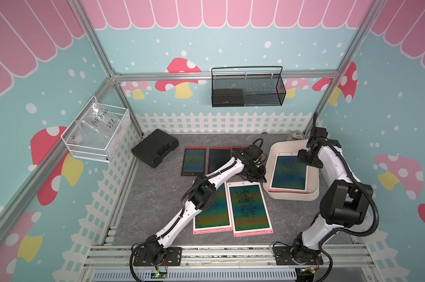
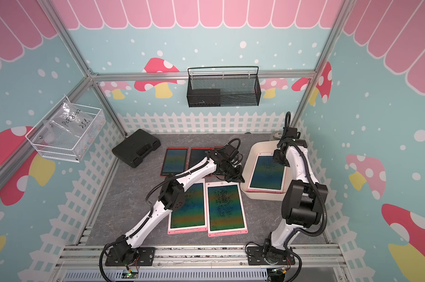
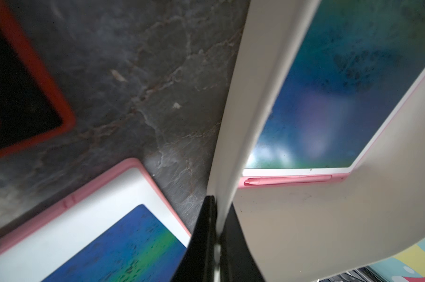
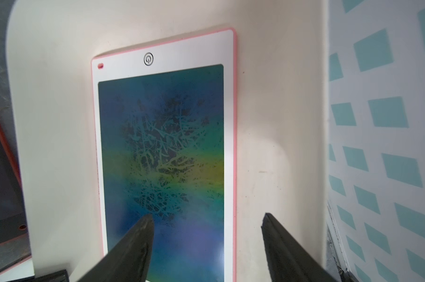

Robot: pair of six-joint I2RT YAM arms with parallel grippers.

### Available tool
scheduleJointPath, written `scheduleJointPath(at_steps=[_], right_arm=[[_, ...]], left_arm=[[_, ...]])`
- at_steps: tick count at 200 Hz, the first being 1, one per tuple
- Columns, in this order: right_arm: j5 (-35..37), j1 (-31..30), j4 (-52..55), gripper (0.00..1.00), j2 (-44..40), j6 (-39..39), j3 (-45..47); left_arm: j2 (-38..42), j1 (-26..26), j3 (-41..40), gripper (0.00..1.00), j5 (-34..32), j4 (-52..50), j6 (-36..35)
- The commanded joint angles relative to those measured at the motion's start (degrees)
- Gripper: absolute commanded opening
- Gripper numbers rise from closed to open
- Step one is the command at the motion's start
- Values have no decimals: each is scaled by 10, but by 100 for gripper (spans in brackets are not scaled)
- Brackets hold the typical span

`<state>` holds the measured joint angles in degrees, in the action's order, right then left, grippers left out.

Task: Take out the writing tablet from the storage box
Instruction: Pick up the storage box at the center of the board, then place the storage box at the center of the board.

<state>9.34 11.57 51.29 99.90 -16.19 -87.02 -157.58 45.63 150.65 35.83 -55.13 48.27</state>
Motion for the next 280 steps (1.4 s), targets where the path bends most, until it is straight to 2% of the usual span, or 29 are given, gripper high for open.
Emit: scheduleJointPath(at_steps=[1, 26, 73, 94, 139, 179, 280], right_arm=[[-2, -1, 25, 73, 41, -8, 5], [21, 0, 33, 73, 77, -24, 6], [13, 13, 11, 73, 103, -30, 33], [9, 21, -45, 73, 75, -21, 76], [-34, 30, -121, 74, 75, 0, 142], [-41, 39, -152, 74, 78, 3, 188], [-144, 50, -172, 72, 109, -14, 223]], left_arm=[[10, -8, -24, 7, -30, -42, 17], [14, -8, -23, 7, -31, -42, 18], [20, -8, -23, 8, -27, -32, 22], [24, -7, -24, 9, -27, -30, 21], [26, -6, -25, 10, -20, -7, 32], [23, -5, -23, 10, -10, 7, 37], [14, 5, -2, 10, 8, 27, 57]])
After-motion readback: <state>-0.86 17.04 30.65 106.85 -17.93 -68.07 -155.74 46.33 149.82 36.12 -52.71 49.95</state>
